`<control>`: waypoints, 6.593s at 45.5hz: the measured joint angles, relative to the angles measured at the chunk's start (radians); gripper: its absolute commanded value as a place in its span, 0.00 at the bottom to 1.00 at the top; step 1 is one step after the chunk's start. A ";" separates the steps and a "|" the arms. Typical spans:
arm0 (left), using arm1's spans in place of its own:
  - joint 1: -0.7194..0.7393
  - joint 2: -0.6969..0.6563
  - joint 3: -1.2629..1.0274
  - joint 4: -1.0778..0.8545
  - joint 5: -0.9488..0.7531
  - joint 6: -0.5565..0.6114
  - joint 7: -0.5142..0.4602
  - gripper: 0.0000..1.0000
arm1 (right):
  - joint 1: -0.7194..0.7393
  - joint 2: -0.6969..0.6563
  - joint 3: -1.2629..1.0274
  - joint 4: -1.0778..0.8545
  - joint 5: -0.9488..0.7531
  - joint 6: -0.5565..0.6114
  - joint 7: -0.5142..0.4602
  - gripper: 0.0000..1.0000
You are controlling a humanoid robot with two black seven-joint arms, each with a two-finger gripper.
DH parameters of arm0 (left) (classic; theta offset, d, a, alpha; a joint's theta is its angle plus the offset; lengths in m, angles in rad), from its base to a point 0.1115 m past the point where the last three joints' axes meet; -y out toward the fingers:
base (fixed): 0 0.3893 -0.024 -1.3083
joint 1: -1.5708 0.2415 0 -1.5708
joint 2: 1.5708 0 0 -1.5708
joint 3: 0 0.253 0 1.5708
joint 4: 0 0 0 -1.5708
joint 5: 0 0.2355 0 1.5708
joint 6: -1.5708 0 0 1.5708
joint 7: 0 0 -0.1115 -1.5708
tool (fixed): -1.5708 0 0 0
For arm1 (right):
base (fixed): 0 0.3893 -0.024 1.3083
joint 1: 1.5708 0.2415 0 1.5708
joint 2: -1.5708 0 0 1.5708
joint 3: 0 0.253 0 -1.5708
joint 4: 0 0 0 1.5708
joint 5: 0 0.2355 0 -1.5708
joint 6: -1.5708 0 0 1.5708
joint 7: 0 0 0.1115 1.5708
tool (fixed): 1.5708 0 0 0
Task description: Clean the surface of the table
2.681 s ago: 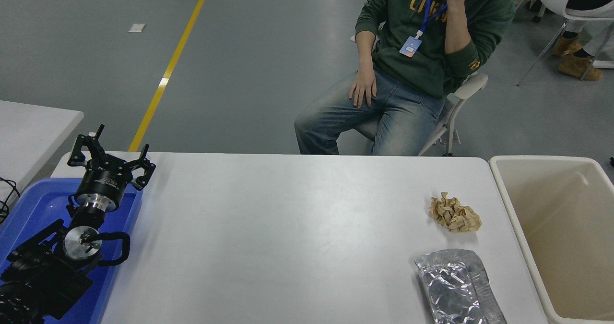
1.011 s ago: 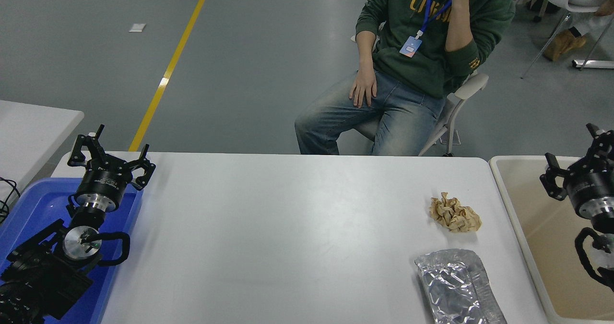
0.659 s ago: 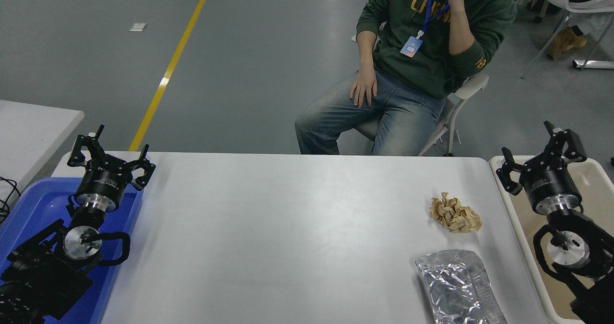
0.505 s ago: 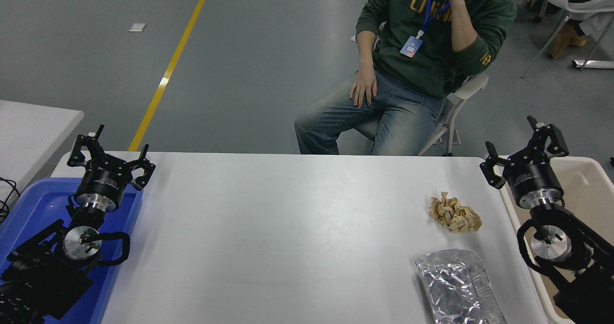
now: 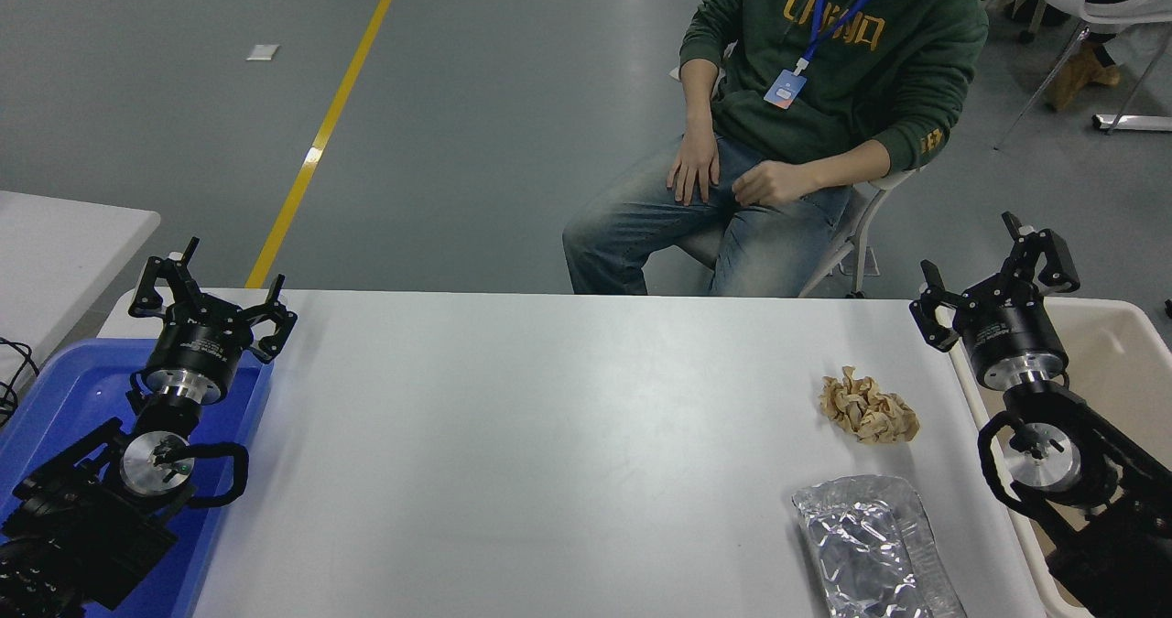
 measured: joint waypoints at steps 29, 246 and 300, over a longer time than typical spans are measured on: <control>0.000 0.000 0.000 0.000 0.000 0.000 0.000 1.00 | -0.094 -0.214 -0.068 0.253 0.004 -0.004 -0.027 1.00; 0.000 0.000 0.000 0.000 0.000 0.000 0.000 1.00 | -0.128 -0.569 -1.050 0.403 -1.346 -0.890 -0.063 0.00; 0.000 0.000 0.000 0.000 0.000 0.000 0.000 1.00 | 0.014 -0.923 -1.040 0.592 -1.265 -0.787 0.002 0.00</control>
